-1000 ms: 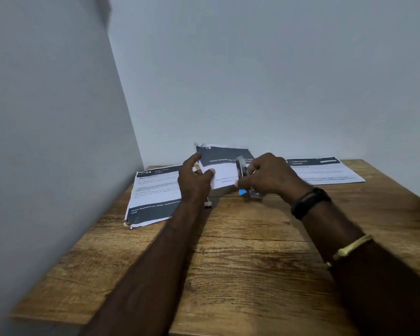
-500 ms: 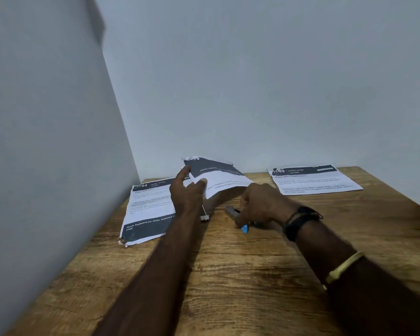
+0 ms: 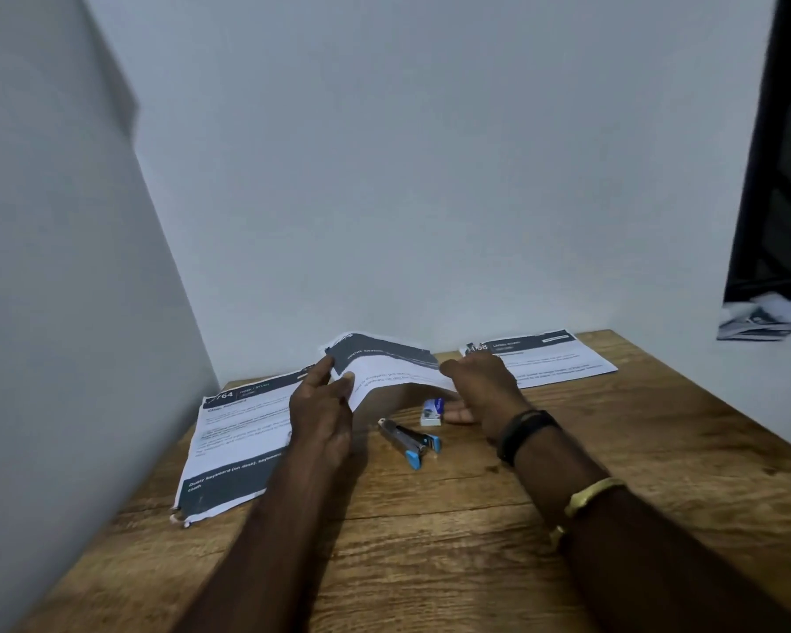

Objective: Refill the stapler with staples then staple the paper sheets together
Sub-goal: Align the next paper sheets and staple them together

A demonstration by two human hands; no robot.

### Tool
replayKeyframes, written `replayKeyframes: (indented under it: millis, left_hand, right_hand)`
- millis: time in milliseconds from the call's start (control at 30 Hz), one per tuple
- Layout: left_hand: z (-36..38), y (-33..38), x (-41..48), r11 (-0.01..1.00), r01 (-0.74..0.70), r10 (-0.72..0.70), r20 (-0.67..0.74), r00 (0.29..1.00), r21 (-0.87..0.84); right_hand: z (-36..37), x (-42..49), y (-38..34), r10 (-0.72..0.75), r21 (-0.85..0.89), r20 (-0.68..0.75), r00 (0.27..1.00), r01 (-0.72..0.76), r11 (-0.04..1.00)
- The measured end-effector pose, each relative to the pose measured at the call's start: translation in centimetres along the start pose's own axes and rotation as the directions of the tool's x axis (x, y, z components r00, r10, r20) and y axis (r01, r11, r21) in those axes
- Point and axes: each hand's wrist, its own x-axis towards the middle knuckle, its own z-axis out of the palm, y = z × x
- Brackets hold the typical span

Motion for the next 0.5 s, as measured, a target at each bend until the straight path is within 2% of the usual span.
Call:
replayKeyframes:
  millis: [67,167,267,400,500]
  left_hand:
    - [0.4,-0.1,-0.2,0.999,0.033,-0.033,0.016,0.999,-0.028]
    - [0.8,-0.1,-0.6,1.0,0.029,-0.028,0.04,0.999,-0.011]
    - [0.8,-0.3,-0.4,0.999,0.009,-0.01,0.028,1.0,0.046]
    - [1.2,-1.3,0.1,0.973,-0.035,0.057,-0.09,0.994,0.228]
    - [2.9,-2.3,0.2,0.958,-0.025,0.053,-0.089,0.995,0.286]
  right_hand:
    - [-0.1,0.5,0.2,0.016,0.14,0.008,1.0,-0.017,0.99]
    - [-0.5,1.2,0.6,-0.034,0.19,-0.153,0.988,0.063,0.98]
    - [-1.3,1.7,0.6,-0.075,0.141,-0.27,0.96,0.116,0.983]
    - [-3.1,2.2,0.2,-0.18,0.023,-0.38,0.907,0.203,0.979]
    - [-4.9,2.5,-0.2,-0.243,-0.046,-0.449,0.86,0.249,0.967]
